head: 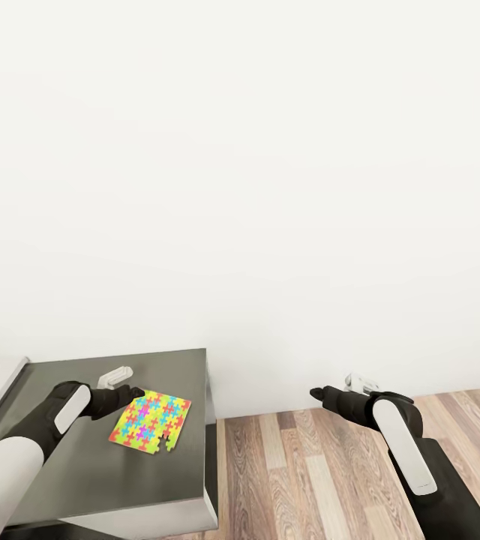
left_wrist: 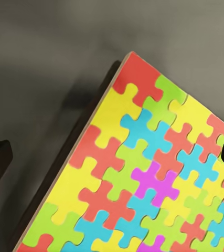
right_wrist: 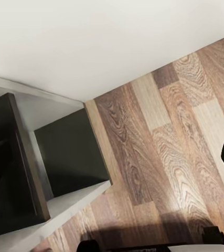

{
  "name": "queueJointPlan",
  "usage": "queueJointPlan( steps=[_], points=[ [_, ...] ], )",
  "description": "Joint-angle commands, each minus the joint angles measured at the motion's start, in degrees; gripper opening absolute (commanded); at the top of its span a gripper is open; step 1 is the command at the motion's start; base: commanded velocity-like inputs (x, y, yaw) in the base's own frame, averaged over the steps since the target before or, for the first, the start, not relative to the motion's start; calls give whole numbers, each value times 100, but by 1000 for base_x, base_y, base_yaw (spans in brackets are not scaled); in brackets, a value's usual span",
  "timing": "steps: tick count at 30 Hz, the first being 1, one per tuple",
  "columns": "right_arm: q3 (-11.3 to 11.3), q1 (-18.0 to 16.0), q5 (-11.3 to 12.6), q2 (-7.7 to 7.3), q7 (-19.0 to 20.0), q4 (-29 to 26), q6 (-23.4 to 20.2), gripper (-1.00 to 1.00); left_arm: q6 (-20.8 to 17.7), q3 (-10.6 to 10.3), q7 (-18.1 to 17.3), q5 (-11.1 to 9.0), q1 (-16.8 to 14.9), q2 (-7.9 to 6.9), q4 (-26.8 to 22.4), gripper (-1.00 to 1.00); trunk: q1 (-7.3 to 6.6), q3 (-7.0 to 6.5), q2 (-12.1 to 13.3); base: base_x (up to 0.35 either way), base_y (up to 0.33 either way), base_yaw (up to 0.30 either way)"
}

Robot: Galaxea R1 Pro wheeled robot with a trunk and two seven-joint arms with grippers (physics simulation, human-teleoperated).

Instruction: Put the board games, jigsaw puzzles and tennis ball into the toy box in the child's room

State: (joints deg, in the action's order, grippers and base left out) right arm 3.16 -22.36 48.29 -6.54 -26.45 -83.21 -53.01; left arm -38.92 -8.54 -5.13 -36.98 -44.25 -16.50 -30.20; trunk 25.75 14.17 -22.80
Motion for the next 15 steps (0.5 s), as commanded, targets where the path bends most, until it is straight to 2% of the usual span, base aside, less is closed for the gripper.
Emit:
queueJointPlan(
  steps=[1,15],
  points=[
    [10,-5,54,-5,-61,-5,-8,100,-10,-25,-23,21,-5,-5,-3,100,3,19,-12,0,0,0],
    [10,-5,57,-5,-62,-3,-8,100,-2,-16,-23,101,-5,6,-3,100,3,145,-12,0,0,0]
  ],
)
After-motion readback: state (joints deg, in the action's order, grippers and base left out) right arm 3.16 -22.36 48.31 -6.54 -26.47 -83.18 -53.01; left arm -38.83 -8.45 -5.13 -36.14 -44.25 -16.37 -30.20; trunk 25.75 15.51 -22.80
